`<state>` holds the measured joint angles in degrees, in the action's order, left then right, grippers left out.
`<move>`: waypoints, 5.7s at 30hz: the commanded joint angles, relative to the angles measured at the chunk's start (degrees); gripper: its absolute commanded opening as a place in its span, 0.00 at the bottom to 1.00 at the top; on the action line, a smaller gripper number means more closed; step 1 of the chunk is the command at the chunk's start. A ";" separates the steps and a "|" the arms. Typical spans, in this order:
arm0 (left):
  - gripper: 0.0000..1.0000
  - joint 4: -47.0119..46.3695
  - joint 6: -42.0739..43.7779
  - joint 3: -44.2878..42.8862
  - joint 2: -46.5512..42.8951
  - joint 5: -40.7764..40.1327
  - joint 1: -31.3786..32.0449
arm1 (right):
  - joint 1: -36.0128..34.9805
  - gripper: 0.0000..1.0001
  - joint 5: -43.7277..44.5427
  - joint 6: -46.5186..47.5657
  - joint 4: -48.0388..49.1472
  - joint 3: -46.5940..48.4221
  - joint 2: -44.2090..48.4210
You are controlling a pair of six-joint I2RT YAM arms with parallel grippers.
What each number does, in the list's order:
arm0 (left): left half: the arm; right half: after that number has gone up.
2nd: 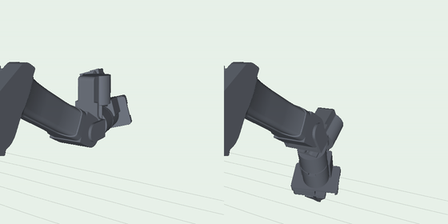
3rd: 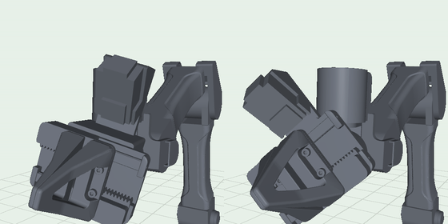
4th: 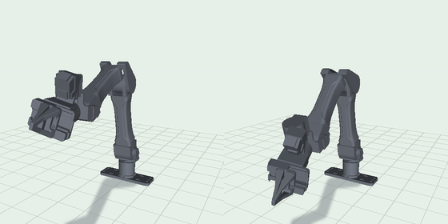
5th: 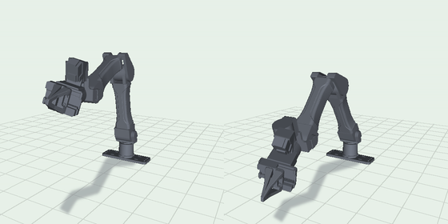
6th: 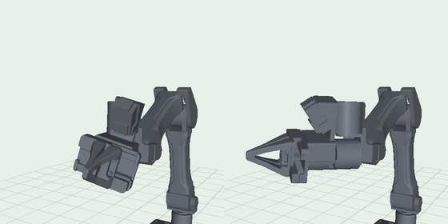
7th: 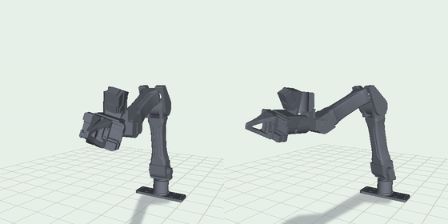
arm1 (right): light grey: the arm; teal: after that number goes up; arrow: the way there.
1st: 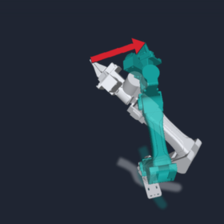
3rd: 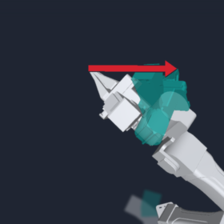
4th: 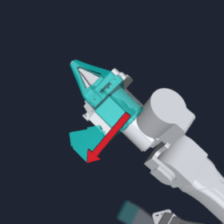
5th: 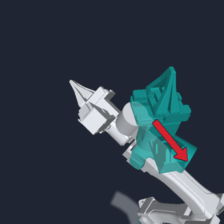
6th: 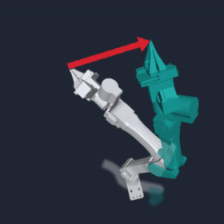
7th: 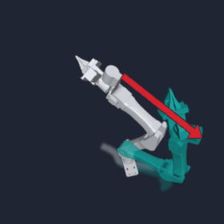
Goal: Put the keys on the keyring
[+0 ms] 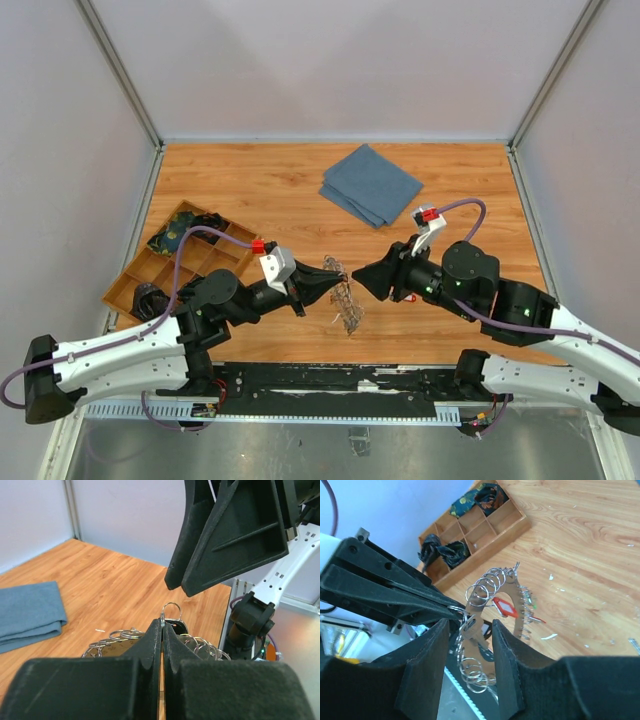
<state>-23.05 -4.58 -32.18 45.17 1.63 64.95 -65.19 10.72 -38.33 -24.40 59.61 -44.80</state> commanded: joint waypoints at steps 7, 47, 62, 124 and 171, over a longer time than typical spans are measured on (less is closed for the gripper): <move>0.00 -5.95 -0.21 -0.40 -1.30 -1.02 -0.40 | 1.83 0.36 -0.65 -10.36 7.92 -3.01 1.25; 0.01 -5.81 -0.06 -0.19 -3.54 -1.63 -0.45 | 3.73 0.01 -5.27 -13.69 9.68 -6.80 0.81; 0.01 -6.75 0.18 -0.08 -3.95 -1.30 -0.36 | 3.74 0.02 -7.07 -15.61 9.28 -10.33 -0.46; 0.01 -13.52 -3.07 -1.28 -2.81 19.99 -0.46 | 3.73 0.22 -40.08 45.26 18.98 -9.76 5.95; 0.46 0.38 2.12 -7.45 5.49 14.91 -0.42 | -1.77 0.00 -22.36 60.04 -48.86 42.04 -27.45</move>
<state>-21.93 -2.83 -37.52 50.26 16.78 64.93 -66.02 -12.32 21.74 -73.73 99.96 -72.44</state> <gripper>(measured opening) 0.456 0.012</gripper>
